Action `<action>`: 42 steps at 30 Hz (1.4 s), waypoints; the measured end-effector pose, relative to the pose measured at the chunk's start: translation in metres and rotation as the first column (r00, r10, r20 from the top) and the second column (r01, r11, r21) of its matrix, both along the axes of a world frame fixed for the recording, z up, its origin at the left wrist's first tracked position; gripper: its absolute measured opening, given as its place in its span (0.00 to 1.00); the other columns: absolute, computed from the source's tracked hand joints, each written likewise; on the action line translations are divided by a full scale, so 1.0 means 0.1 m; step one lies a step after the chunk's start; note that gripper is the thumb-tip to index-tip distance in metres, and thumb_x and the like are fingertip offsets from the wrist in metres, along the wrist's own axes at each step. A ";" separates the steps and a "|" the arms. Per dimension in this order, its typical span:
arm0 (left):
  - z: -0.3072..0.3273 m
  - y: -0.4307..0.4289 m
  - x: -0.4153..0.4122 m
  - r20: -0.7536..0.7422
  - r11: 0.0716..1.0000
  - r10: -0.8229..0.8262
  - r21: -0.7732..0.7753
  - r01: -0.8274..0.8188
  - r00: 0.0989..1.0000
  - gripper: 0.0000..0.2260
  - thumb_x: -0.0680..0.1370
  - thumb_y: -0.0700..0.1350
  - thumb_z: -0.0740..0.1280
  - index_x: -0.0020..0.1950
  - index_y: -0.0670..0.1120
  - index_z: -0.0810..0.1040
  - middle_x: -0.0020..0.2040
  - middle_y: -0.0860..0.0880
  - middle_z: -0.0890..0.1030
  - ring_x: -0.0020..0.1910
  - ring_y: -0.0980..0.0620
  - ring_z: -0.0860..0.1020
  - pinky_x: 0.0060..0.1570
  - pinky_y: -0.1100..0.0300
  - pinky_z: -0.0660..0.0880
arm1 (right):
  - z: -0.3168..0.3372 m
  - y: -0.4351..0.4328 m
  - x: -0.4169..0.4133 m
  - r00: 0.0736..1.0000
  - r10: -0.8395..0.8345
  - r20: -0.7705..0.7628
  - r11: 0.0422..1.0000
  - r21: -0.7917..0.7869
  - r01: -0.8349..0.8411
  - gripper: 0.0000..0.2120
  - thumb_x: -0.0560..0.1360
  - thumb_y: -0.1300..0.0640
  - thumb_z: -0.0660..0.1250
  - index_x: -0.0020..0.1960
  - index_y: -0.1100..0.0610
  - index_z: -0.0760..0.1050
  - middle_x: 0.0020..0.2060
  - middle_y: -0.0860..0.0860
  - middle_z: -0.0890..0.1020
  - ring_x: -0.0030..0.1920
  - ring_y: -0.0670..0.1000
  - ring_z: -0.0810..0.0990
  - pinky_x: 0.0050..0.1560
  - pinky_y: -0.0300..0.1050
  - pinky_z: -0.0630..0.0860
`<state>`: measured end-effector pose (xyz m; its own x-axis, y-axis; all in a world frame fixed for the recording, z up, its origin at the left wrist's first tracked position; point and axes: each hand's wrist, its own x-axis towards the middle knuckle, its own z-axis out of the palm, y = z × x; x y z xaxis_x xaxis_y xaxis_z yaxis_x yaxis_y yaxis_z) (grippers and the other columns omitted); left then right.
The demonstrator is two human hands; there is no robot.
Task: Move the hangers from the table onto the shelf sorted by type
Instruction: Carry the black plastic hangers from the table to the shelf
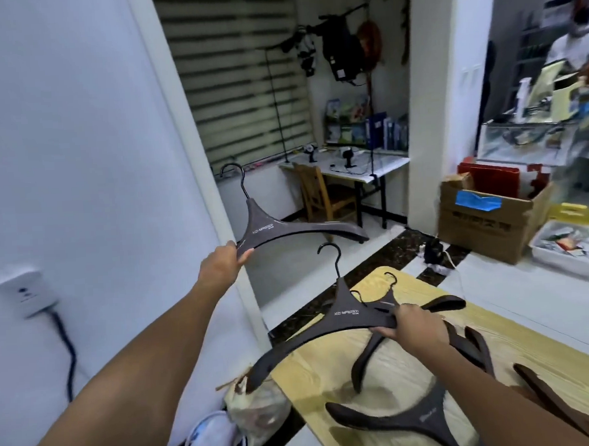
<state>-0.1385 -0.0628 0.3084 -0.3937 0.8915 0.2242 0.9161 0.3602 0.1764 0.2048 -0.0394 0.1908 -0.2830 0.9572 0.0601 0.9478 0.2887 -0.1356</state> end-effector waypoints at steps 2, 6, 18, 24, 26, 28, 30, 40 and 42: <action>0.05 -0.23 -0.11 -0.013 0.999 0.040 0.019 -0.040 0.999 0.22 0.80 0.60 0.55 0.52 0.39 0.71 0.49 0.40 0.78 0.48 0.38 0.77 0.48 0.49 0.73 | 0.02 -0.02 -0.14 0.997 0.069 -0.025 0.997 0.025 -0.068 0.25 0.70 0.29 0.63 0.51 0.50 0.74 0.39 0.48 0.77 0.41 0.51 0.79 0.37 0.43 0.73; 0.16 -0.73 -0.35 -0.027 0.990 0.135 0.042 -0.134 0.990 0.19 0.80 0.58 0.55 0.49 0.42 0.67 0.48 0.40 0.78 0.46 0.39 0.77 0.44 0.52 0.71 | 0.09 -0.11 -0.49 0.975 0.211 -0.068 0.977 0.037 -0.208 0.23 0.68 0.30 0.65 0.48 0.49 0.72 0.44 0.47 0.77 0.47 0.51 0.79 0.38 0.43 0.70; 0.46 -2.35 -0.96 -0.006 0.903 0.417 0.116 -0.414 0.909 0.17 0.80 0.58 0.55 0.50 0.43 0.64 0.47 0.41 0.77 0.44 0.40 0.76 0.45 0.51 0.71 | 0.29 -0.78 -1.68 0.869 0.454 -0.198 0.890 0.062 -0.451 0.20 0.69 0.32 0.66 0.42 0.48 0.68 0.45 0.48 0.81 0.48 0.53 0.80 0.41 0.45 0.71; 0.50 -3.19 -1.07 -0.009 0.837 0.535 0.140 -0.529 0.845 0.18 0.80 0.59 0.55 0.46 0.44 0.62 0.43 0.42 0.75 0.40 0.41 0.72 0.40 0.53 0.68 | 0.38 -1.33 -2.01 0.816 0.553 -0.167 0.832 0.070 -0.550 0.21 0.68 0.32 0.67 0.41 0.49 0.69 0.45 0.47 0.81 0.48 0.52 0.80 0.40 0.43 0.68; 0.50 -3.50 -1.05 -0.003 0.812 0.574 0.128 -0.569 0.819 0.18 0.80 0.59 0.55 0.46 0.44 0.62 0.42 0.44 0.73 0.39 0.42 0.71 0.39 0.54 0.66 | 0.39 -1.54 -2.07 0.791 0.592 -0.154 0.805 0.060 -0.591 0.20 0.69 0.32 0.67 0.42 0.49 0.69 0.46 0.48 0.81 0.48 0.52 0.80 0.40 0.43 0.68; 0.48 -3.80 -1.02 0.001 0.793 0.601 0.125 -0.597 0.799 0.17 0.80 0.59 0.55 0.47 0.44 0.63 0.41 0.45 0.73 0.39 0.43 0.71 0.38 0.54 0.66 | 0.39 -1.74 -2.10 0.771 0.621 -0.144 0.782 0.048 -0.621 0.20 0.69 0.33 0.67 0.42 0.49 0.70 0.46 0.48 0.81 0.49 0.53 0.80 0.41 0.43 0.69; 0.47 -4.12 -0.98 -0.002 0.769 0.633 0.120 -0.628 0.774 0.17 0.80 0.58 0.56 0.47 0.44 0.63 0.41 0.45 0.72 0.40 0.43 0.71 0.38 0.53 0.66 | 0.40 -1.95 -2.13 0.748 0.651 -0.130 0.757 0.038 -0.653 0.20 0.69 0.33 0.67 0.43 0.49 0.70 0.46 0.48 0.81 0.48 0.53 0.80 0.41 0.43 0.69; 0.46 -5.44 -0.74 0.012 0.658 0.746 0.137 -0.740 0.666 0.18 0.80 0.59 0.55 0.46 0.44 0.62 0.40 0.44 0.73 0.42 0.40 0.75 0.38 0.53 0.67 | 0.45 -2.88 -2.30 0.636 0.761 -0.127 0.644 0.027 -0.765 0.20 0.69 0.32 0.67 0.44 0.49 0.73 0.44 0.47 0.81 0.45 0.52 0.80 0.38 0.42 0.68; 0.46 -5.70 -0.67 0.025 0.618 0.778 0.144 -0.773 0.627 0.18 0.80 0.59 0.55 0.46 0.44 0.62 0.39 0.45 0.72 0.40 0.41 0.73 0.38 0.53 0.67 | 0.47 -3.05 -2.36 0.605 0.787 -0.123 0.611 0.018 -0.791 0.21 0.69 0.32 0.67 0.46 0.50 0.75 0.44 0.47 0.81 0.46 0.52 0.80 0.39 0.41 0.68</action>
